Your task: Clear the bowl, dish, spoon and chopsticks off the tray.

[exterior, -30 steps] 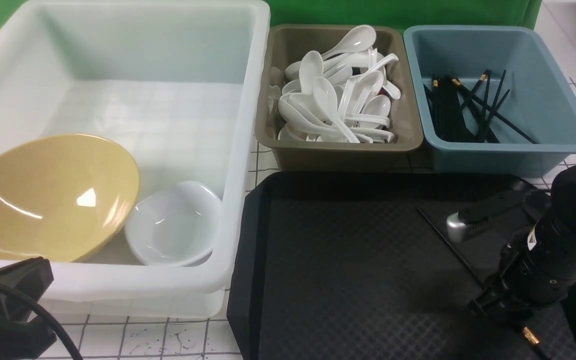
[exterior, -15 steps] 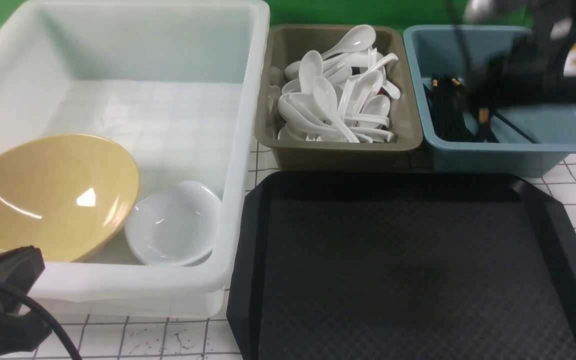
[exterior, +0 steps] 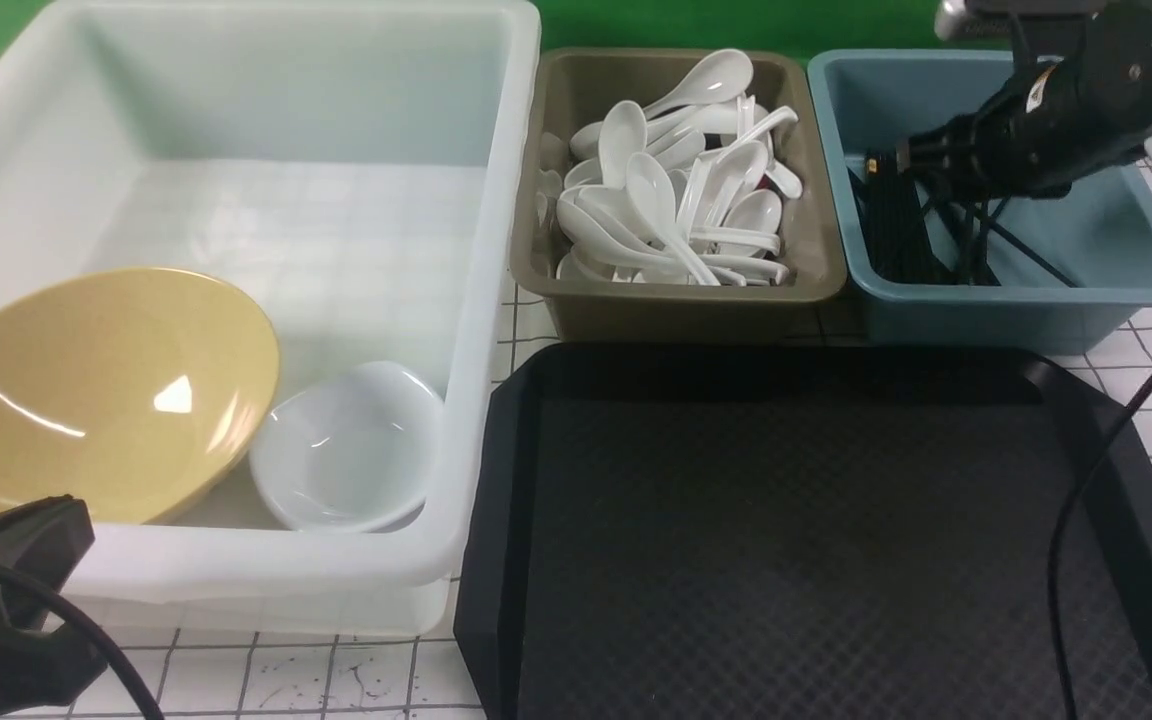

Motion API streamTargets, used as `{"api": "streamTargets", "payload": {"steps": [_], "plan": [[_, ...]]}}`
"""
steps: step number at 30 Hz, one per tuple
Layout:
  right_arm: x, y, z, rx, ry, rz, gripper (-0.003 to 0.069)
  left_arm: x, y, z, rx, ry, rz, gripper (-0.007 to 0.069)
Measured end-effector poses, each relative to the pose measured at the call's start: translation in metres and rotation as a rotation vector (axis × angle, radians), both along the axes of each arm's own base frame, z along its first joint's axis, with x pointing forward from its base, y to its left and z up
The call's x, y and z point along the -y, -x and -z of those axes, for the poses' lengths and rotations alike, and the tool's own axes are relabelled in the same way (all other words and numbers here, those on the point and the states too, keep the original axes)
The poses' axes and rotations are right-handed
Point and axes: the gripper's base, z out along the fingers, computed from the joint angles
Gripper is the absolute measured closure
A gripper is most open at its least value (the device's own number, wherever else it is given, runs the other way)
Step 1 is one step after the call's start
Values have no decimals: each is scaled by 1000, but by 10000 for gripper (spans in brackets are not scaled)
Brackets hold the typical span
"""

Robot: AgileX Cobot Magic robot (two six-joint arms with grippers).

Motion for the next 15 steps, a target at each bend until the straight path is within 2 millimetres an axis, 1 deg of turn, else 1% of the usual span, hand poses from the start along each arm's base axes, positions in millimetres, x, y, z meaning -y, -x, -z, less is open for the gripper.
{"api": "streamTargets", "payload": {"steps": [1,2,4,5,6,7,8,9,10,11,12,13,14,15], "plan": [[1,7,-13,17,4,-4,342,0,0,0,0,0,0,589],[1,20,-34,54,14,-22,352,0,0,0,0,0,0,589],[0,35,-54,100,24,-47,372,0,0,0,0,0,0,589],[-4,65,-86,197,42,-101,414,0,0,0,0,0,0,589],[-8,93,-106,271,56,-146,462,0,0,0,0,0,0,589],[-11,117,-119,334,61,-184,508,0,0,0,0,0,0,589],[-15,136,-127,383,59,-217,546,0,0,0,0,0,0,589],[-16,160,-131,426,55,-245,584,0,0,0,0,0,0,589],[-15,169,-136,452,53,-250,595,0,0,0,0,0,0,589],[-12,199,-133,494,44,-275,617,0,0,0,0,0,0,589],[-11,207,-126,487,44,-281,620,0,0,0,0,0,0,589],[-6,235,-118,536,32,-294,622,0,0,0,0,0,0,589],[-4,248,-105,536,26,-300,622,0,0,0,0,0,0,589],[-1,259,-96,554,15,-299,622,0,0,0,0,0,0,589]]}}
